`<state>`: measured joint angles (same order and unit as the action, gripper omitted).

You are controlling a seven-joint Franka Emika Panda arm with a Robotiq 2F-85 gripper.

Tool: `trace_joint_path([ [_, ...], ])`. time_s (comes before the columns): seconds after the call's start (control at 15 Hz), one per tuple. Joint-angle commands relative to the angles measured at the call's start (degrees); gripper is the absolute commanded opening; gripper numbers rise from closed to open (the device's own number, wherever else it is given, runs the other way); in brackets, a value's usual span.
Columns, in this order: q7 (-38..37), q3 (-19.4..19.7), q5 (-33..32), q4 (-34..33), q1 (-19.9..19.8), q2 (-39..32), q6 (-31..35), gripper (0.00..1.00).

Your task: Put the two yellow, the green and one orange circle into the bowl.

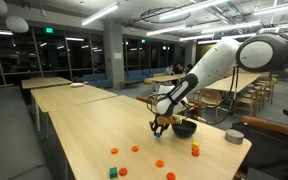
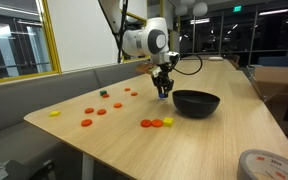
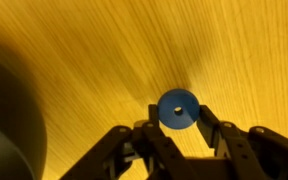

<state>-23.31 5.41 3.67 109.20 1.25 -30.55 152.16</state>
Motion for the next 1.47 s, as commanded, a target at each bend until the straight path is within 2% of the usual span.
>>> trace_joint_path([
  [0.0, -4.28, 4.62, -1.83, 4.15, 2.96, 3.66, 6.59, 0.19],
  [0.2, -9.36, 10.44, -4.90, 6.49, 6.68, 5.53, 10.82, 0.19],
  [0.47, -19.90, 20.88, -13.47, 8.97, 14.50, 7.69, 13.40, 0.19],
  [0.73, -32.05, 31.05, -22.95, 10.03, 23.59, 9.10, 9.85, 0.19],
  [0.87, -38.93, 36.15, -27.34, 10.24, 28.73, 9.23, 5.27, 0.19],
  [1.07, -51.28, 34.75, -36.09, 9.61, 29.23, 11.25, -7.85, 0.19],
  [1.27, -56.49, 26.52, -36.97, 9.23, 24.23, 13.82, -22.03, 0.19],
  [1.4, -57.03, 20.51, -35.31, 9.36, 19.43, 14.74, -26.63, 0.19],
])
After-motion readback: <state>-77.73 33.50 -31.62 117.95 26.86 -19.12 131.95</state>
